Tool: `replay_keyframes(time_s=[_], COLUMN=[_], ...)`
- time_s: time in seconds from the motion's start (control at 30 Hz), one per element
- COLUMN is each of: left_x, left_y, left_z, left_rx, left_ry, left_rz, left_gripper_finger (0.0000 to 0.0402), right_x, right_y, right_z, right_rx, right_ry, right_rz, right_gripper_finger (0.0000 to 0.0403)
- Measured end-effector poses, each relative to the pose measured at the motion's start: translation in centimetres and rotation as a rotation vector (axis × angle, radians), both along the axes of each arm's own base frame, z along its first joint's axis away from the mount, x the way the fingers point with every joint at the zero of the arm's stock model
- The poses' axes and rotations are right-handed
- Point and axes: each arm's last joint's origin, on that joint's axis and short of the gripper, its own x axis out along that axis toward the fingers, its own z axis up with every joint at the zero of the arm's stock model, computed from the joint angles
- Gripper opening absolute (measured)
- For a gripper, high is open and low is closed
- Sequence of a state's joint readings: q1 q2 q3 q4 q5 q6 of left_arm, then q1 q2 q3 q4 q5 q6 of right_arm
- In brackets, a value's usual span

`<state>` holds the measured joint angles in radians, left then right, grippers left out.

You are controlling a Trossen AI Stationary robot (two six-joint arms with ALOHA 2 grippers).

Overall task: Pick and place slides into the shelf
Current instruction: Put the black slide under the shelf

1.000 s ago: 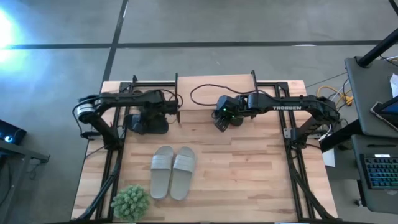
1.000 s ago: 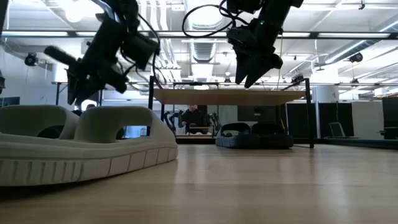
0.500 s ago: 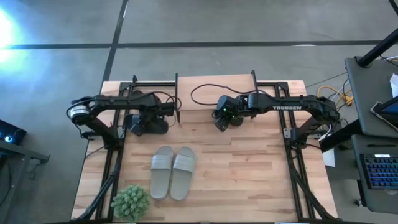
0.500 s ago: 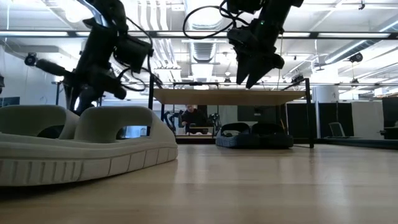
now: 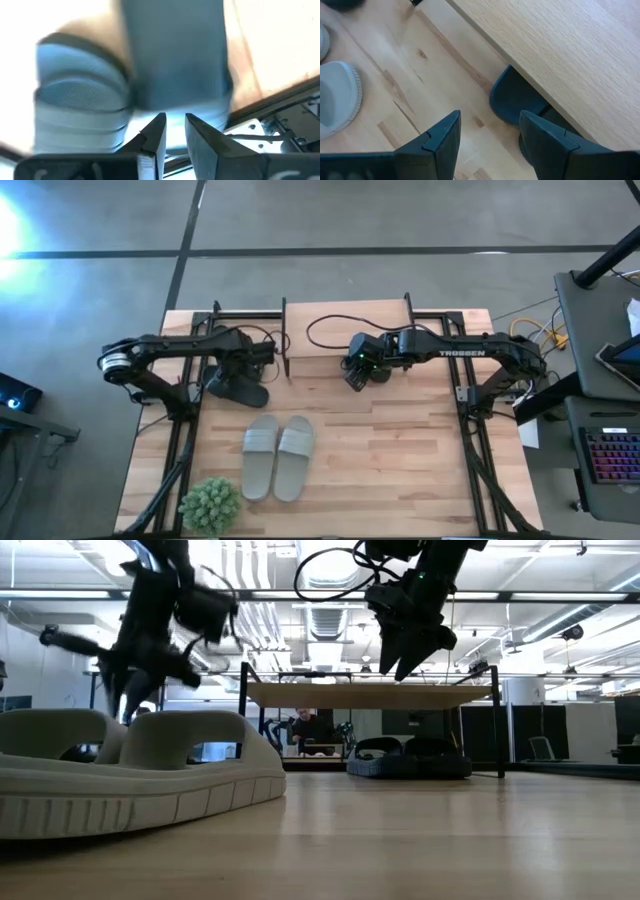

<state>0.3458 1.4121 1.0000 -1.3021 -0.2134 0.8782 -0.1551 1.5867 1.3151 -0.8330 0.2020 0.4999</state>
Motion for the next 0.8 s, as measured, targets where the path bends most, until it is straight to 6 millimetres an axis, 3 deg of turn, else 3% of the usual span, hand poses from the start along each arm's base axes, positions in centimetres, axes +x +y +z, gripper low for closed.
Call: replay_keyframes(time_s=[0.17, 0.3, 0.5, 0.6, 0.73, 0.8], left_x=[-0.1, -0.1, -0.3, -0.5, -0.8, -1.2], left_y=[0.0, -0.5, -0.7, -0.5, 0.1, -0.1], left_z=[1.4, 0.9, 0.1, -0.3, -0.7, -0.5], left_rx=[-0.044, -0.17, -0.188, -0.079, 0.259, 0.324], left_ry=[-0.083, -0.121, -0.098, -0.064, -0.023, -0.019], left_rz=[-0.018, -0.012, 0.001, 0.169, 0.64, 0.856], left_gripper_finger=[0.0056, 0.0056, 0.0056, 0.0056, 0.0056, 0.0056], right_x=[0.0, 0.0, 0.0, 0.0, 0.0, -0.1], right_y=[0.0, 0.0, 0.0, 0.0, -0.1, -0.1], right_z=[0.0, 0.0, 0.0, 0.0, 0.0, 0.0], right_rx=[-0.003, -0.007, -0.01, -0.01, -0.016, -0.029], right_ry=[-0.001, -0.001, 0.001, 0.002, 0.001, 0.001], right_rz=[0.002, 0.0, 0.002, 0.002, -0.022, -0.036], right_gripper_finger=[0.0196, 0.0196, 0.0196, 0.0196, 0.0196, 0.0196])
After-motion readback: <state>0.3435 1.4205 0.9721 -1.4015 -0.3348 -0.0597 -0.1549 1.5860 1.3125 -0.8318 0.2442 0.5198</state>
